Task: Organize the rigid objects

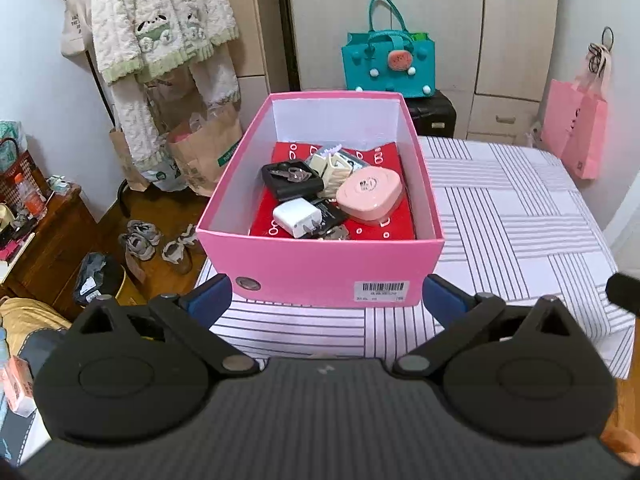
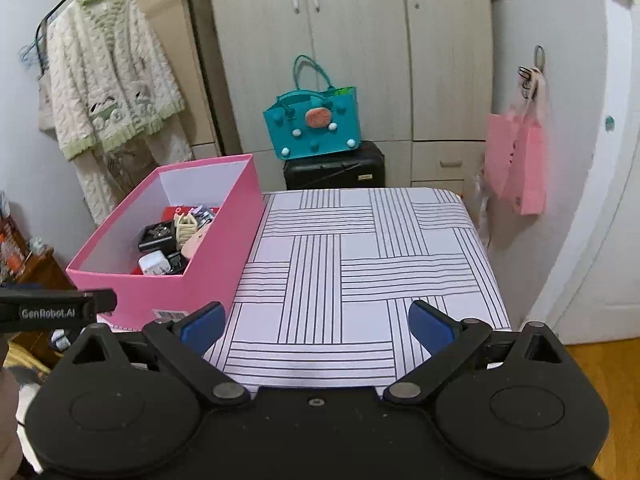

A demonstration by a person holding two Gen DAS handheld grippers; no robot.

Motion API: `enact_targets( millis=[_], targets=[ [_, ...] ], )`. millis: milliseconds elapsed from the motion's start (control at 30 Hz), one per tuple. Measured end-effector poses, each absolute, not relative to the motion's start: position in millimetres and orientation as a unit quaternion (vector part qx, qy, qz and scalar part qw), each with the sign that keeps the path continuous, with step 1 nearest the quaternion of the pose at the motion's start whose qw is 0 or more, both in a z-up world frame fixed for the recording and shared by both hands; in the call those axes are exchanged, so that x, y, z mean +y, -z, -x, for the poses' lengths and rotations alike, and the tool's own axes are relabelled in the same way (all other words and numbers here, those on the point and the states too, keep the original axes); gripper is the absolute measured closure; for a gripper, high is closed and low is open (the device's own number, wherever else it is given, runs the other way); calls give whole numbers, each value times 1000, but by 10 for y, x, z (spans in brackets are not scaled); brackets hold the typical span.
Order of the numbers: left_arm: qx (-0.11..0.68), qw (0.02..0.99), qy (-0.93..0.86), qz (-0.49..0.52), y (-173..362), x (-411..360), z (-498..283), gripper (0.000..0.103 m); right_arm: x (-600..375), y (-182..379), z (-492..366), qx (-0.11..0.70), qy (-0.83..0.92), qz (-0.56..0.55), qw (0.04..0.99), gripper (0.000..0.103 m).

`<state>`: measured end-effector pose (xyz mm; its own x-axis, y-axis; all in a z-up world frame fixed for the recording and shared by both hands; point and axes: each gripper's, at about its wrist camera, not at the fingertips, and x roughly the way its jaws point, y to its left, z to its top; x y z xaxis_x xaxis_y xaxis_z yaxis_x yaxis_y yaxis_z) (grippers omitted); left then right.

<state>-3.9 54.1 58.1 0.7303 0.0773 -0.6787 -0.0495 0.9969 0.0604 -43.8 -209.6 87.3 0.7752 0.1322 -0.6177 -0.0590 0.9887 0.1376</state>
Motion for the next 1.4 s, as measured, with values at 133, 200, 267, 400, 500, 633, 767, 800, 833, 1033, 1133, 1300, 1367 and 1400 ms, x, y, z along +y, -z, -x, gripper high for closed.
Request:
enact_targets(
  millis=[133,200,267,400,500,633,767,800,833,1033,1133,1300,1367,1400],
  targets=[
    [364,931,-22,-31,-590,551,43,0,-2086,-854,470,322,-45,-62,944,3],
    [363,931,-15,-39,-593,540,45,0,-2054,-827,461,324,-44,-56,943,3],
    [356,933,-11,-48,-598,525,63,0,-2013,-824,451,323,-41,-47,944,3],
    [355,934,-6,-41,-573,500,95,0,-1946,-822,458,322,-46,-30,945,3],
    [363,931,0,-33,-523,486,104,0,-1948,-814,456,325,-49,-30,944,3],
    [357,933,-27,-35,-483,482,106,0,-1962,-812,468,323,-51,-35,945,3],
    [356,932,-57,-42,-479,511,88,0,-1953,-793,463,321,-49,-28,945,3],
    [355,932,-59,-47,-478,520,87,0,-1947,-788,458,321,-49,-27,945,3],
    [354,932,-59,-52,-476,523,90,0,-1943,-783,452,322,-49,-27,945,3],
    [360,931,-40,-47,-455,529,82,0,-1915,-767,447,328,-53,-27,943,3],
    [356,932,-43,-52,-451,523,96,0,-1923,-772,458,326,-54,-28,943,3],
    [351,934,-40,-48,-461,530,117,0,-1929,-751,465,329,-51,-30,943,3],
    [352,934,-38,-48,-455,525,117,0,-1933,-752,456,329,-50,-28,942,3],
    [353,934,-37,-48,-453,524,117,0,-1931,-749,461,329,-50,-28,943,3]
  ],
)
